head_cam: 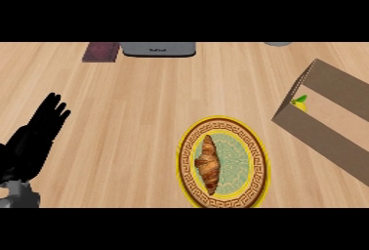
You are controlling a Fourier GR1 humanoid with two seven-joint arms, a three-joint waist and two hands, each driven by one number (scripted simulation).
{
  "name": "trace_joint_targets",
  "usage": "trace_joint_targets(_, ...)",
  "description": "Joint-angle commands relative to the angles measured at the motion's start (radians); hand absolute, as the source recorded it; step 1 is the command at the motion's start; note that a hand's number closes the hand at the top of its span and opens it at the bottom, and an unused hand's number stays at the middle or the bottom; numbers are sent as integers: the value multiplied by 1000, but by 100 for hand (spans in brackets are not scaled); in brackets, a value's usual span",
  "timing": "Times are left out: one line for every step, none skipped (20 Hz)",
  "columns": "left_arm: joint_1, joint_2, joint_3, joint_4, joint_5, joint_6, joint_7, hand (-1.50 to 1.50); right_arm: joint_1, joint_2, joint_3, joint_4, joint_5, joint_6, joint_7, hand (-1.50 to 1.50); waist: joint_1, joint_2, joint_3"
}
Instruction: Pick the lemon from the plate and place it in the cardboard box
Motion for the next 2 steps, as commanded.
trace_joint_targets(44,13,11,-87,19,-5,47,0,-21,-80,28,125,14,22,-91,-150,4,-2,0)
trace_joint_targets(23,-30,-34,-11,-35,14,-18,0,-34,-81,57,177,47,6,-140,-150,6,2,1)
